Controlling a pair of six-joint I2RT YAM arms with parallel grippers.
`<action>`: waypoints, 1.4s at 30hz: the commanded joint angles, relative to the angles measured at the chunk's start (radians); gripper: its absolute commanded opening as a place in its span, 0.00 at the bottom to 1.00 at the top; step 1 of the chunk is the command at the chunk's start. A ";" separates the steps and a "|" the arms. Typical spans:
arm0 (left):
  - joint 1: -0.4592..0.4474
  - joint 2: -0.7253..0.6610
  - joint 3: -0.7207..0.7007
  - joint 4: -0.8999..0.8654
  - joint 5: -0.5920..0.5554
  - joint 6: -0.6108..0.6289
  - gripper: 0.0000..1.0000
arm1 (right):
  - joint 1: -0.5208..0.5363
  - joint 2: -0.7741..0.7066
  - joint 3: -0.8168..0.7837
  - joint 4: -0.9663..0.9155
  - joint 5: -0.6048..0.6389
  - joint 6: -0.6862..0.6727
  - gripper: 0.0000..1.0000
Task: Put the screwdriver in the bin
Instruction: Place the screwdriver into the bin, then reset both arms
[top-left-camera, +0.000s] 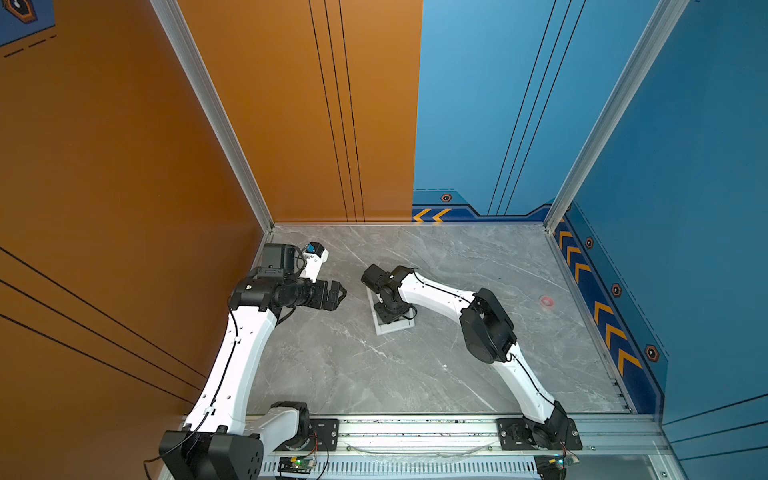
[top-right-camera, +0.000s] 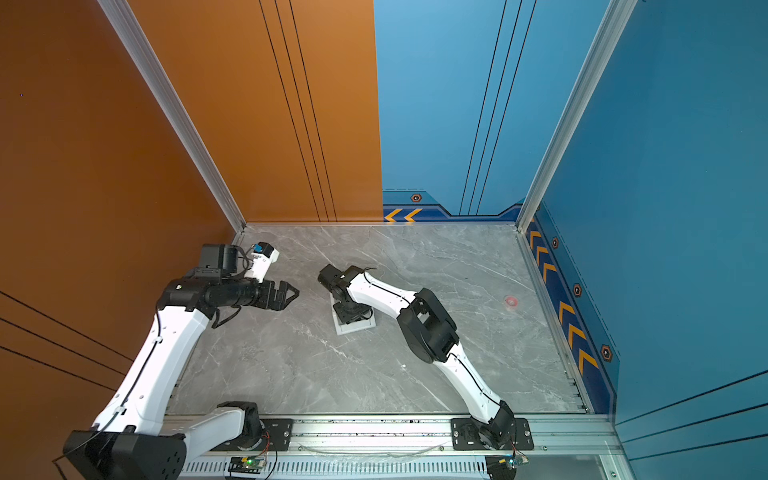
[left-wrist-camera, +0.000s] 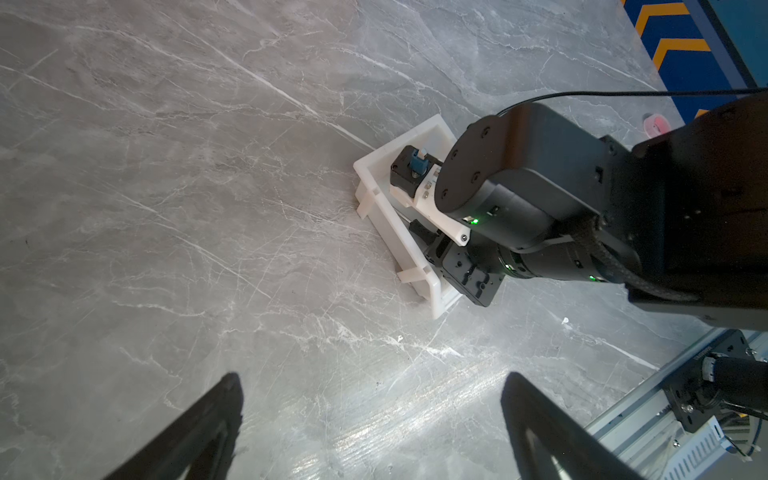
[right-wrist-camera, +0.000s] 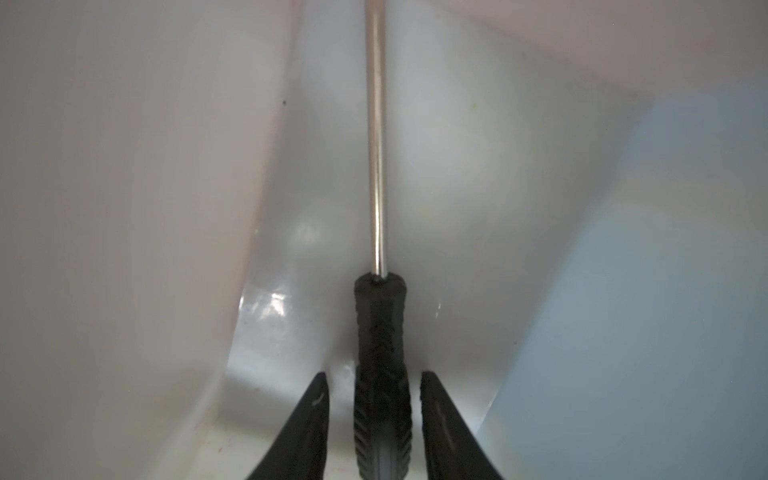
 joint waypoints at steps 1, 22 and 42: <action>0.004 -0.021 0.007 -0.010 0.021 -0.003 0.98 | -0.002 -0.048 0.015 -0.035 0.020 0.005 0.42; -0.004 -0.020 0.006 -0.010 0.009 0.011 0.98 | -0.011 -0.287 0.021 -0.070 0.054 0.052 0.49; 0.037 0.072 -0.013 0.076 -0.186 -0.105 0.98 | -0.145 -0.838 -0.526 0.266 0.232 0.162 0.87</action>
